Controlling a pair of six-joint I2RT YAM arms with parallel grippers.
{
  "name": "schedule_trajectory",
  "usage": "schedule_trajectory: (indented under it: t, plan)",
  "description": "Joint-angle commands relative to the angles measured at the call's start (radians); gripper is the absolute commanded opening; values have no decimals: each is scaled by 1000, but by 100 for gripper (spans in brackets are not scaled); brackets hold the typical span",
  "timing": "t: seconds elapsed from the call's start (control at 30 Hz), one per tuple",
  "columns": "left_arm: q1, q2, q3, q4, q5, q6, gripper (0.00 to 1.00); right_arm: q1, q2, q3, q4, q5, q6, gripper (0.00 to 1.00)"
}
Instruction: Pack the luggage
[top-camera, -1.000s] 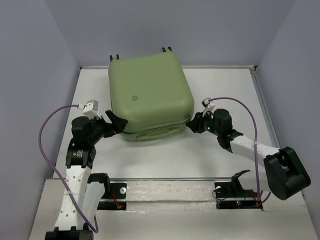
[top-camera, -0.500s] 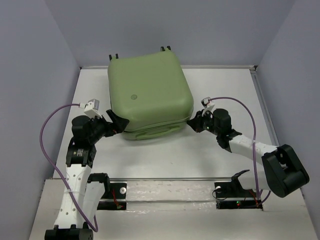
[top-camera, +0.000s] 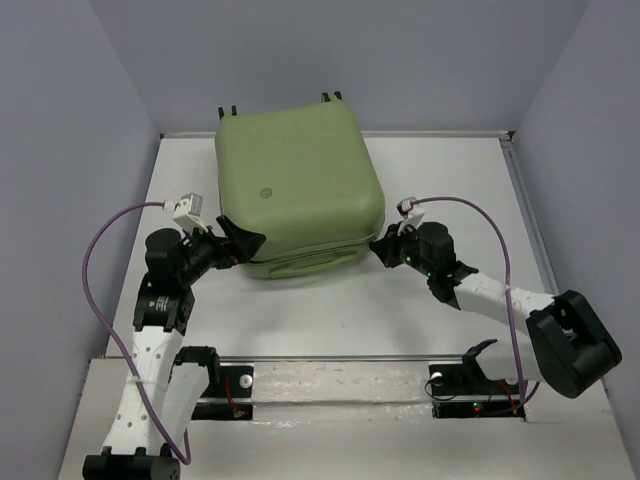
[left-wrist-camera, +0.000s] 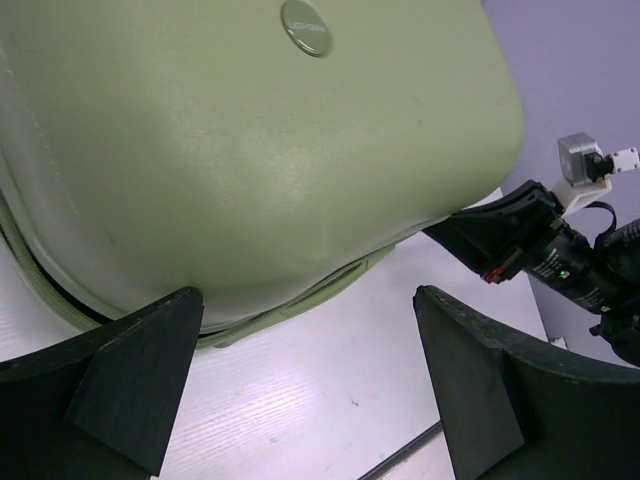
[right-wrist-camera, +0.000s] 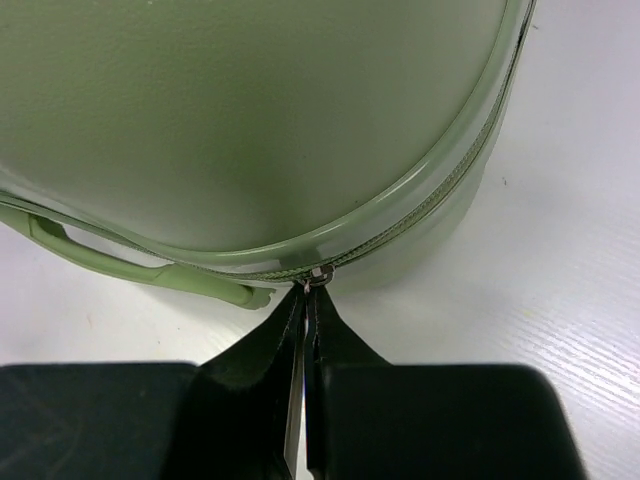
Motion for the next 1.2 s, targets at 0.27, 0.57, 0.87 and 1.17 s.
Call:
schedule_trajectory:
  t: [0.27, 0.57, 0.87, 1.17]
  plan:
    - [-144, 27, 5, 194, 0, -93, 99, 302, -61, 102, -195, 92, 100, 7]
    - [-269, 64, 11, 226, -100, -113, 99, 462, 38, 237, -218, 207, 155, 7]
    - [-272, 75, 127, 72, -265, 16, 99, 462, 19, 201, -267, 353, 166, 7]
    - [-174, 73, 232, -82, -785, 123, 99, 429, -24, 202, -286, 304, 159, 7]
